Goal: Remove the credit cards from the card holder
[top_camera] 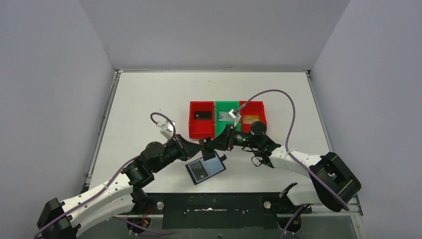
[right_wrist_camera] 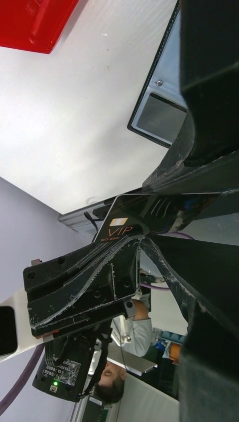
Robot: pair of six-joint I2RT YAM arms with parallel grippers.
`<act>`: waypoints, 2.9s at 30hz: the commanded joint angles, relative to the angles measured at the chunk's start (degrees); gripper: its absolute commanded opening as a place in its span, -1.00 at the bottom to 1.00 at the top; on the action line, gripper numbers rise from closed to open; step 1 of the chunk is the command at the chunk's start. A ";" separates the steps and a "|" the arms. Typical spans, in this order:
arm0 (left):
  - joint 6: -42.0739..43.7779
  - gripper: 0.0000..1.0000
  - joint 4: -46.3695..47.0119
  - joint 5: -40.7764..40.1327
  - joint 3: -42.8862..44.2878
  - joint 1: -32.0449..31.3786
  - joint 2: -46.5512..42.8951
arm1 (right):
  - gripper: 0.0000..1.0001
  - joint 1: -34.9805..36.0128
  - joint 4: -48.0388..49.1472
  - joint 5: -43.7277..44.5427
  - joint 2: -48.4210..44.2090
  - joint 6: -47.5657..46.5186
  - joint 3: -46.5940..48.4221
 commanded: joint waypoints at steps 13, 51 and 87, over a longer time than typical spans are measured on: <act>0.35 -1.00 2.91 1.00 0.59 2.16 -3.00 | -0.76 -0.84 11.90 -5.23 -0.51 3.95 -1.64; -2.63 -1.00 8.31 3.14 -2.61 4.11 -2.36 | -0.58 -2.91 23.02 -6.26 1.71 10.44 -2.34; -6.62 0.51 -40.51 -19.03 8.90 5.85 -7.20 | -1.00 9.11 -39.38 45.47 4.27 -66.25 27.48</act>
